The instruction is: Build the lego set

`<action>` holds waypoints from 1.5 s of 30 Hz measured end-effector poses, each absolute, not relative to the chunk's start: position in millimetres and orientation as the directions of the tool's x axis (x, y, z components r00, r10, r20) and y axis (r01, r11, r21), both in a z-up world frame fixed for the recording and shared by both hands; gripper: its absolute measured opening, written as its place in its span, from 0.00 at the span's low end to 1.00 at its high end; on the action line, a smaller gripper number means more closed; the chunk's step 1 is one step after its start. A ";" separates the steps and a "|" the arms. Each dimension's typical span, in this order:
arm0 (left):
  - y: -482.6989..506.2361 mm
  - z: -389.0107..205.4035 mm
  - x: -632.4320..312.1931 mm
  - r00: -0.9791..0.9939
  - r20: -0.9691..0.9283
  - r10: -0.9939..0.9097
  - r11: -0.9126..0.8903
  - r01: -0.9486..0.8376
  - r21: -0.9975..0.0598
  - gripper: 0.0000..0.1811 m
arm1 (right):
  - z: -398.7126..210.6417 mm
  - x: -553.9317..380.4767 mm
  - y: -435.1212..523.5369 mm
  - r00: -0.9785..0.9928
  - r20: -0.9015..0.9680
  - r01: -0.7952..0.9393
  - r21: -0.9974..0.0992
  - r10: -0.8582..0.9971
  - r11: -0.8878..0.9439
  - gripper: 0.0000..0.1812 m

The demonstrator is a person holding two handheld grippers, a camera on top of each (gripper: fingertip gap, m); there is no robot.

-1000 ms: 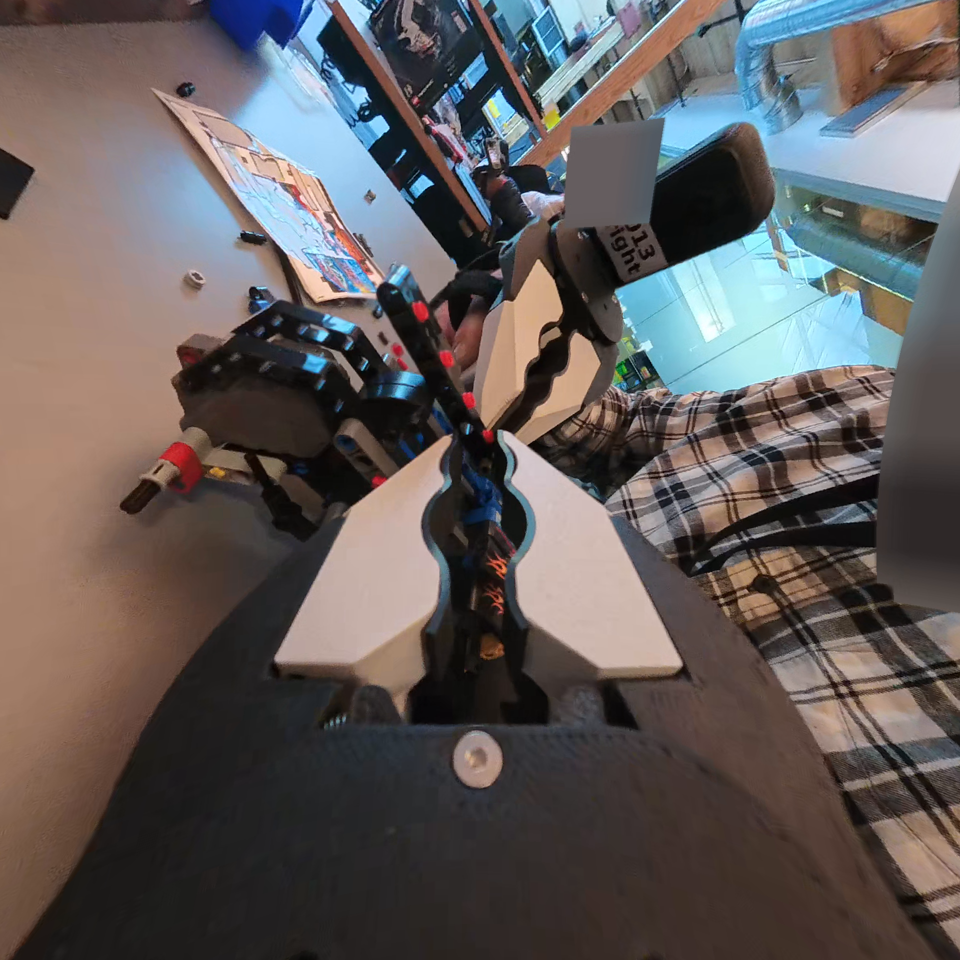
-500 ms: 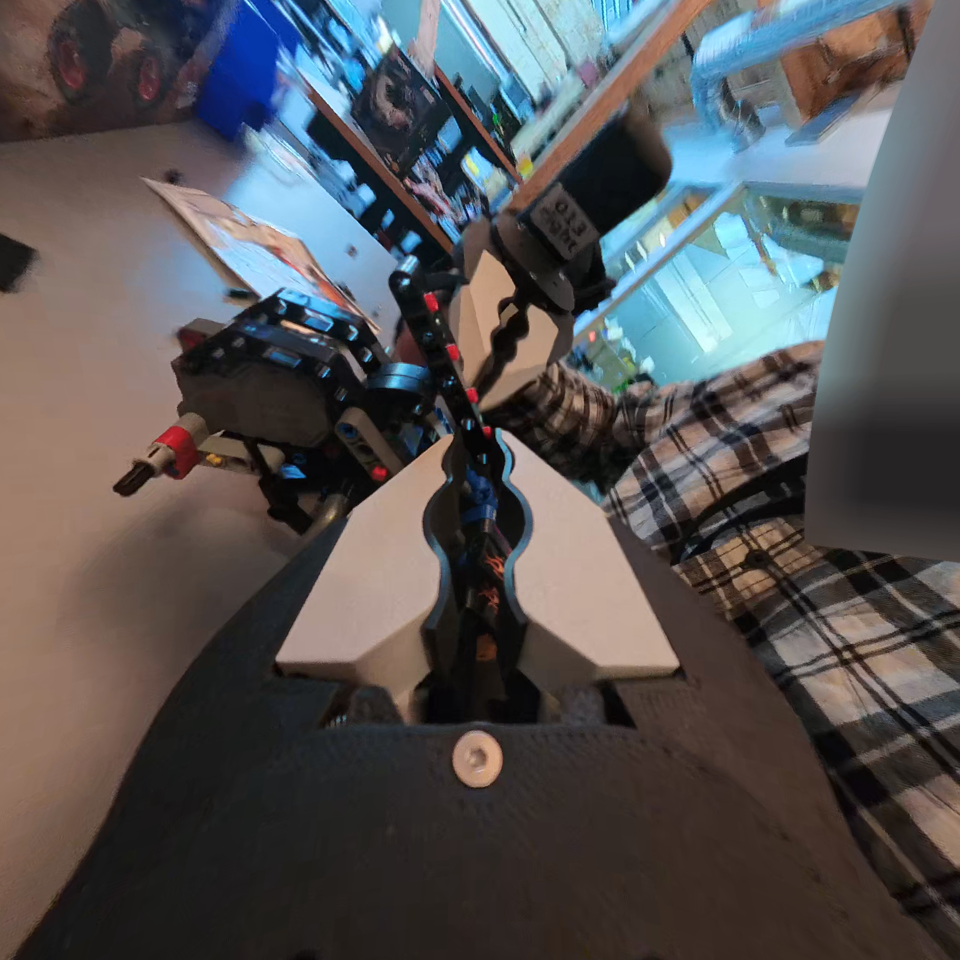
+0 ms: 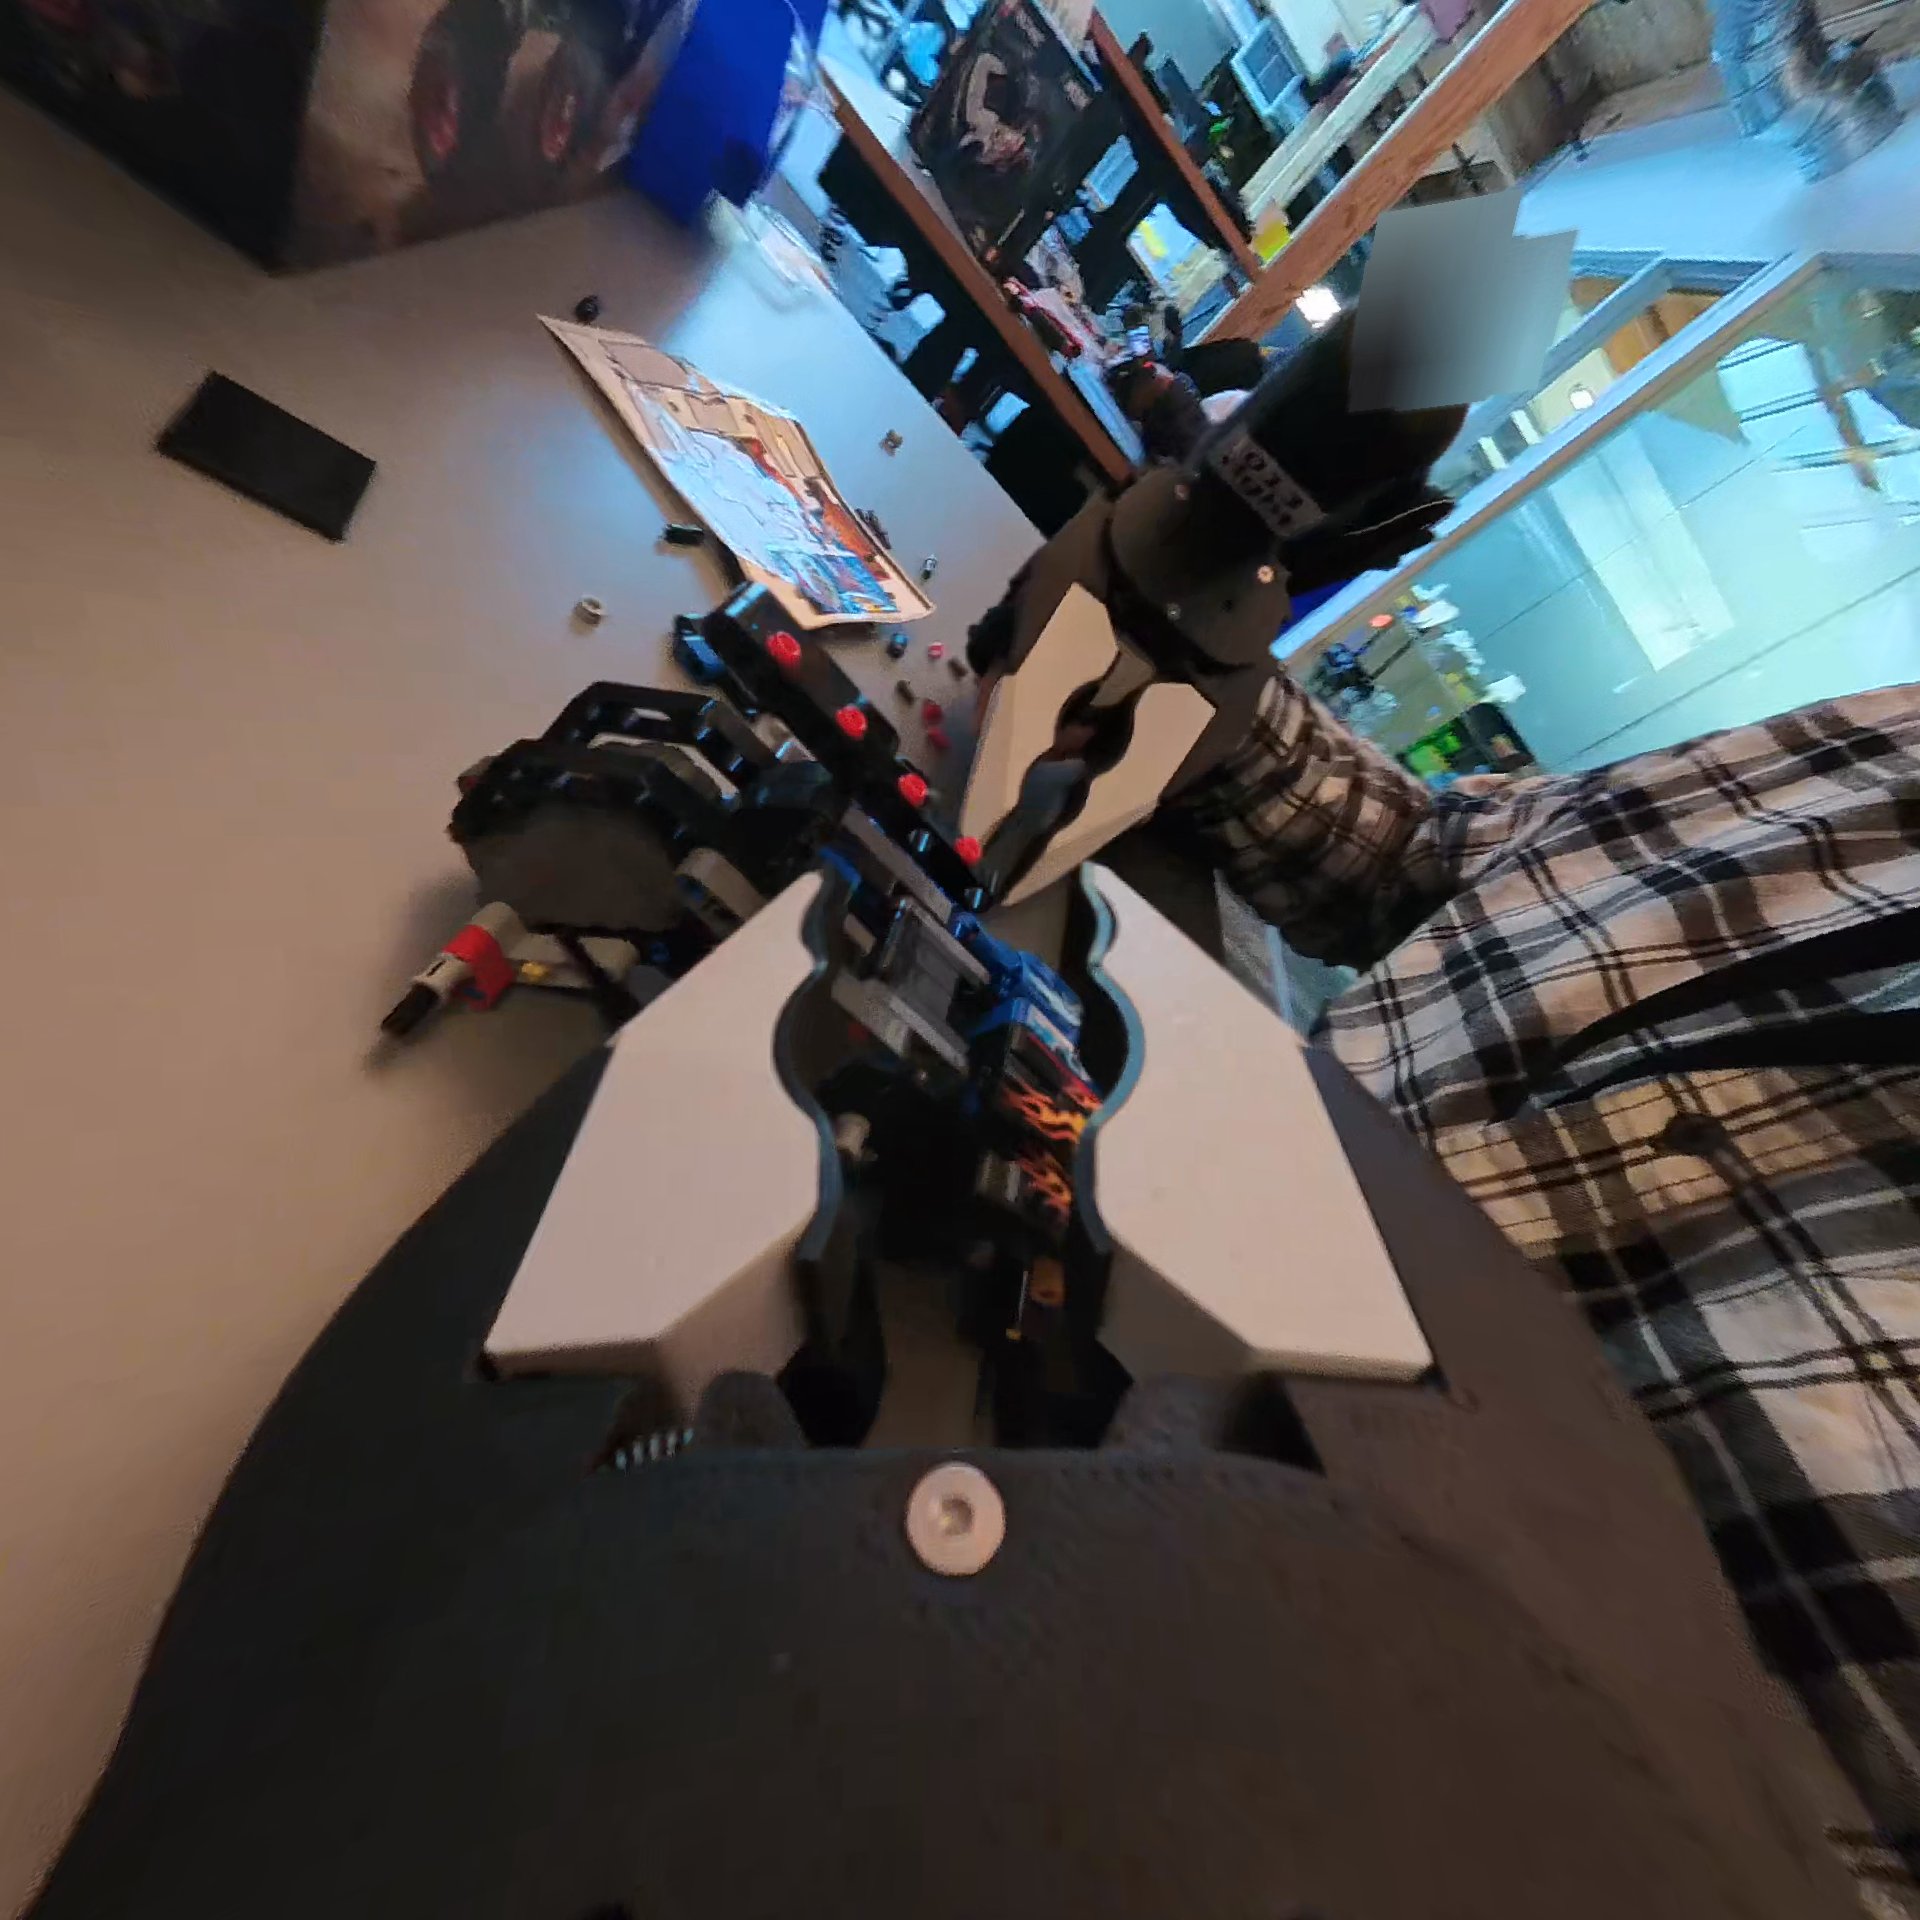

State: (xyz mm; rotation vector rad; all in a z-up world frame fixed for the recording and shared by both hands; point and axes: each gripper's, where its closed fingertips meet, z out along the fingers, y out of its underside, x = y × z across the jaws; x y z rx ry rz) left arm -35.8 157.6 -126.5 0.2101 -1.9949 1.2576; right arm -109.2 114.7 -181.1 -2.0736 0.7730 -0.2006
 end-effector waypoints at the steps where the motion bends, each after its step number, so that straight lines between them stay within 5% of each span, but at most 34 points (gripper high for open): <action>1: 161.8 -124.8 -30.7 -0.723 0.653 0.223 0.493 -0.494 -0.716 0.27 | -183.0 -109.7 116.1 0.793 -0.136 -0.448 -0.790 -0.593 -0.418 0.06; 4: 180.4 -125.0 -9.6 -0.801 0.579 0.153 0.501 -0.443 -0.744 0.33 | -181.6 -106.8 117.4 0.786 -0.148 -0.462 -0.786 -0.600 -0.411 0.12; 10: 203.9 -147.4 88.1 -0.987 0.140 -0.077 0.570 -0.159 -0.806 0.45 | -161.4 -98.4 117.9 0.785 -0.125 -0.433 -0.811 -0.607 -0.393 0.16; 16: 199.7 -204.1 135.2 -0.996 -0.071 -0.060 0.756 0.001 -0.655 0.59 | -132.9 -78.3 123.8 0.774 -0.100 -0.395 -0.848 -0.625 -0.353 0.15; 20: 186.7 -212.0 137.4 -0.998 -0.065 -0.024 0.763 0.024 -0.646 0.59 | -125.4 -68.3 126.7 0.773 -0.090 -0.384 -0.855 -0.628 -0.349 0.13; 24: 178.7 -210.1 136.6 -0.999 -0.053 0.007 0.741 0.041 -0.671 0.42 | -124.3 -59.2 128.1 0.769 -0.095 -0.384 -0.859 -0.632 -0.338 0.13; 30: 175.8 -198.7 131.6 -0.999 -0.045 0.025 0.698 0.050 -0.714 0.41 | -116.1 -42.5 119.8 0.742 -0.043 -0.357 -0.870 -0.669 -0.340 0.12; 37: 162.8 -88.4 50.5 -0.792 0.534 0.295 0.408 -0.401 -0.820 0.41 | -74.7 -15.2 131.8 0.639 0.376 -0.097 -0.826 -0.671 -0.555 0.19; 41: 167.1 -75.7 8.2 -0.675 0.610 0.416 0.456 -0.425 -0.782 0.41 | -60.8 -1.9 154.8 0.584 0.557 0.035 -0.745 -0.591 -0.666 0.21; 45: 168.3 -68.9 -14.6 -0.614 0.640 0.463 0.477 -0.436 -0.763 0.41 | -65.6 -3.1 172.4 0.642 0.571 0.082 -0.715 -0.511 -0.695 0.10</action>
